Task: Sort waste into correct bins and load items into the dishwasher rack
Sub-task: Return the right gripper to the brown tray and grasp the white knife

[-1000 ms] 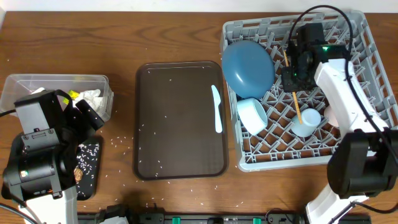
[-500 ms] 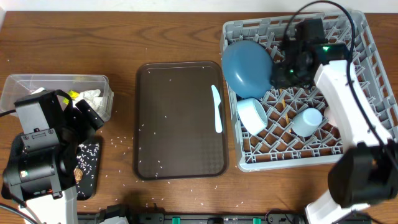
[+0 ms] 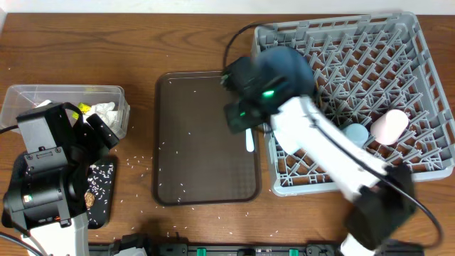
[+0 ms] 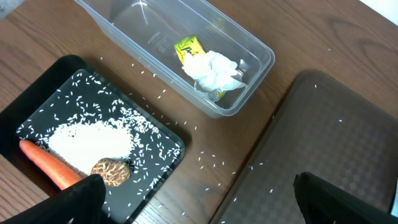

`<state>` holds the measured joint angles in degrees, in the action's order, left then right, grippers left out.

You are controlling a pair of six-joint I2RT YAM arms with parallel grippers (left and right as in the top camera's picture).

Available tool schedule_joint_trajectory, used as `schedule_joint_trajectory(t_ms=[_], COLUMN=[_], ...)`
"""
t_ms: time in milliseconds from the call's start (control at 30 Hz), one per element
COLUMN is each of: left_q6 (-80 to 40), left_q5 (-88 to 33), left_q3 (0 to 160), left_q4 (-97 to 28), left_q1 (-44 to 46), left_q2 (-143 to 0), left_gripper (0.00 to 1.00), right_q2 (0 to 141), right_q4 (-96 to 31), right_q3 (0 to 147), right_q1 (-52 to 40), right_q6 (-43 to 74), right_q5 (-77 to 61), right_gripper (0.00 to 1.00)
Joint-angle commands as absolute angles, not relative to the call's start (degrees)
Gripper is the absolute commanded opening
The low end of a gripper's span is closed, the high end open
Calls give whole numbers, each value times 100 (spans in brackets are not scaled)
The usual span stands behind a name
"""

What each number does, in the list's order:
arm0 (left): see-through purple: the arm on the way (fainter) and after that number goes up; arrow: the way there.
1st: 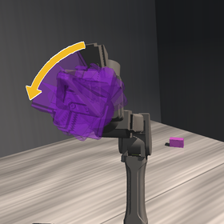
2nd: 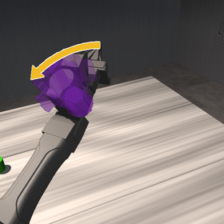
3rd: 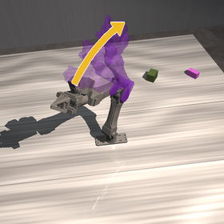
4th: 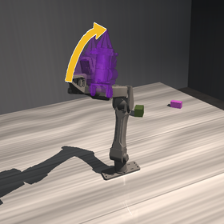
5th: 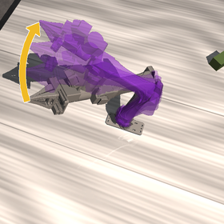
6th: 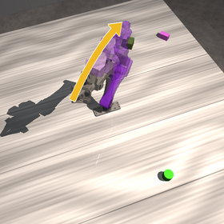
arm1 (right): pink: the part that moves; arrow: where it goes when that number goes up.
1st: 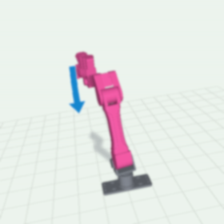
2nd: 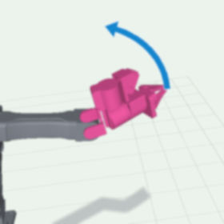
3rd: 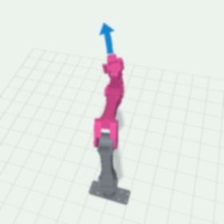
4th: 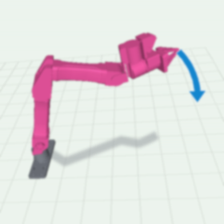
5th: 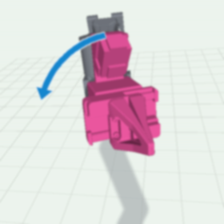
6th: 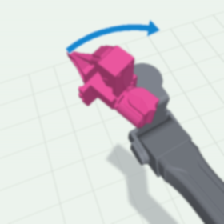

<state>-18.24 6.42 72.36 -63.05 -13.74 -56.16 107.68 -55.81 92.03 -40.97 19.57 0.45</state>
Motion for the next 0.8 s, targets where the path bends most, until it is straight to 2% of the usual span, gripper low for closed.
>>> schedule_joint_trajectory(t_ms=[0, 267, 500, 767], left_q6=[-1896, -1896, -1896, -1894], left_q5=[711, 711, 711, 711], left_q3=[7288, 7288, 7288, 7288], left_q4=[-6322, -6322, -6322, -6322], left_q1=[-1398, -1398, -1398, -1398], left_q2=[-5616, -5616, -5616, -5616], left_gripper=[98, 98, 98, 98], right_q2=[11295, 12272, 12346, 12370], right_q4=[-5500, -5284, -5059, -4987], right_q3=[9203, 9203, 9203, 9203], right_q1=[-4313, -4353, -4257, -3896], right_q6=[2952, 3389, 3446, 3793], right_q5=[593, 873, 1389, 1214], right_gripper=[38, 38, 44, 44])
